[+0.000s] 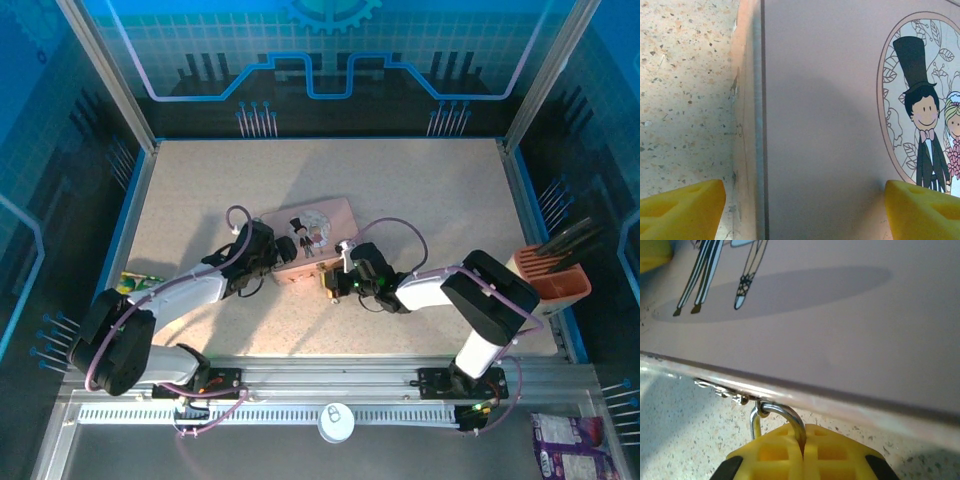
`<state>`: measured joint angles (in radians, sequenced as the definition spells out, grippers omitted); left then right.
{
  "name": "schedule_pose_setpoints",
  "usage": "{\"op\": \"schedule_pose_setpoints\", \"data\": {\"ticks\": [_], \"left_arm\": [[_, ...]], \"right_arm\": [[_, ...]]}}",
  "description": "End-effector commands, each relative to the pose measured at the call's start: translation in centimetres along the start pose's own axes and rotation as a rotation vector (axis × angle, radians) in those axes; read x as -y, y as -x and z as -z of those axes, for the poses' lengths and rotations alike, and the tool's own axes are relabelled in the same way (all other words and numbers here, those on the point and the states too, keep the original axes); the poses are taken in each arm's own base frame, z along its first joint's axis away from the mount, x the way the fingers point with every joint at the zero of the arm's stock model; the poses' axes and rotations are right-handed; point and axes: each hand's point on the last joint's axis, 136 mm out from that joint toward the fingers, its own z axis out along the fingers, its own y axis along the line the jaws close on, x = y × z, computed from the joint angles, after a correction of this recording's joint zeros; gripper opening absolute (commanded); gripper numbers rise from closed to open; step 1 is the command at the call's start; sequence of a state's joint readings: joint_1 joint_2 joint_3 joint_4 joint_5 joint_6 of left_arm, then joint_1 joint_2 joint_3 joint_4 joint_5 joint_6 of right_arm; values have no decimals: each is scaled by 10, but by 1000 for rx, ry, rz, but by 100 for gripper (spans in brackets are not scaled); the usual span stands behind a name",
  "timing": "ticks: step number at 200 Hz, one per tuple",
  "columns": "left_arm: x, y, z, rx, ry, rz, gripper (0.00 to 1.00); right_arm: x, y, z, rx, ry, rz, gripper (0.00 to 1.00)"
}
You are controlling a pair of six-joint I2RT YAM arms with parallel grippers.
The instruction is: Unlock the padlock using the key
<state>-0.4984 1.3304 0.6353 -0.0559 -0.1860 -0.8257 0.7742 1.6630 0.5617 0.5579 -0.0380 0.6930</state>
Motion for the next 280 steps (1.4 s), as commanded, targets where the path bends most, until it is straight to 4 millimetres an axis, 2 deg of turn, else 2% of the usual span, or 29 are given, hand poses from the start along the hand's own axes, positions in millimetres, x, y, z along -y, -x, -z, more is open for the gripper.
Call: {"op": "schedule_pose_setpoints", "data": {"ticks": [1,49,89,150,215,280], "left_arm": [[-39,-38,1,-87,141,-6,81],[-29,-47,14,-28,123,37,82],[-18,-54,13,-31,99,29,83],[-6,-59,11,-29,86,29,83],[4,-63,10,-26,39,56,83],[4,-61,7,-11,52,55,85]], "right_arm": [[16,21,12,135,-85,-124,0],[4,30,28,222,-100,-194,0],[1,26,37,264,-104,-250,0],[11,19,41,315,-90,-385,0],[15,27,35,382,-56,-549,0],[28,35,24,410,-40,-702,0]]}}
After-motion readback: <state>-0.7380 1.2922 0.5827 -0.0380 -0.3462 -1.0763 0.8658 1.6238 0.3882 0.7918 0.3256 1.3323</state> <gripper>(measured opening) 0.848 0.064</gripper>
